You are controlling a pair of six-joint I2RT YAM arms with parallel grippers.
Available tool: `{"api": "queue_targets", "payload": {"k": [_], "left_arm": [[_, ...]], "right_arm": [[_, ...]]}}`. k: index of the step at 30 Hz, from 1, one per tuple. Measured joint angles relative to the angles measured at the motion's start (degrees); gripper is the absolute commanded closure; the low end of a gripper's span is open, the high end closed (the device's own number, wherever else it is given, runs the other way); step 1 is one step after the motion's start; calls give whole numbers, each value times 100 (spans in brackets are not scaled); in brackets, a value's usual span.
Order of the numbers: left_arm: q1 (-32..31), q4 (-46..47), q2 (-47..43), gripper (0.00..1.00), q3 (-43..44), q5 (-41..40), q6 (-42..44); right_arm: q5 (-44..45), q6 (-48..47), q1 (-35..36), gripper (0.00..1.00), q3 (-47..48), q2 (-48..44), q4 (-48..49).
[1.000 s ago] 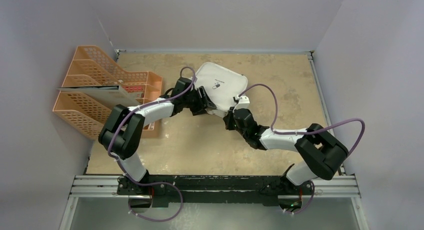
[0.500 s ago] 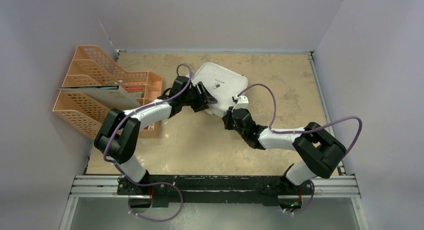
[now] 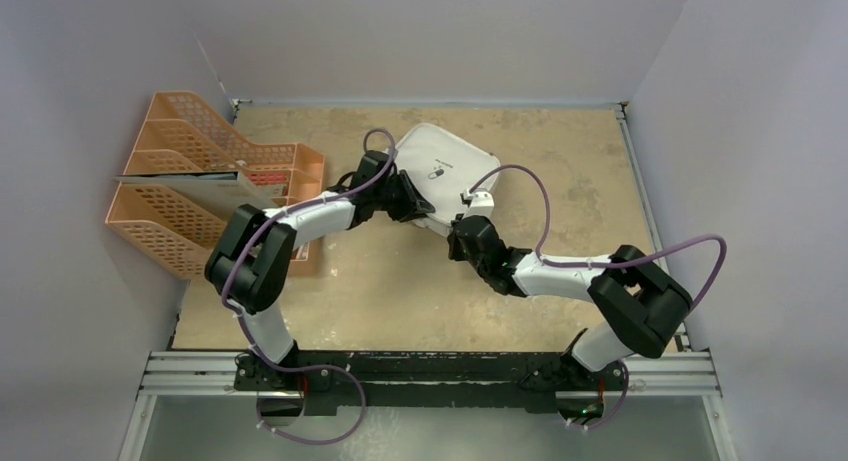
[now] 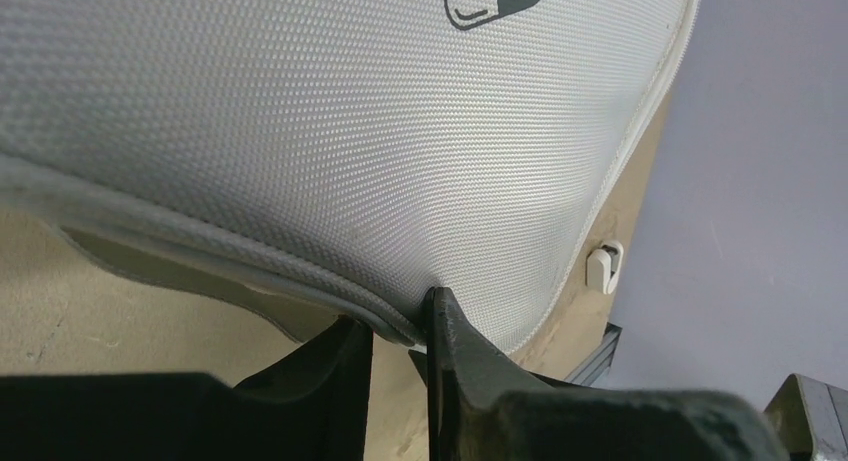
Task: Organize the medicine kit
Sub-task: Zip the medicine box at the center of the board.
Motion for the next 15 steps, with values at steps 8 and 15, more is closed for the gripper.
{"api": "queue_targets", "payload": {"k": [8,15], "left_arm": [[-72,-350,61,91,258,-192,586],[-118,-398,61,91,330,-369,883]], "right_arm": [[-22,-59,-186,100,26,-101,-212],[-476,-238,-597,100,-2,-302,-354]]}}
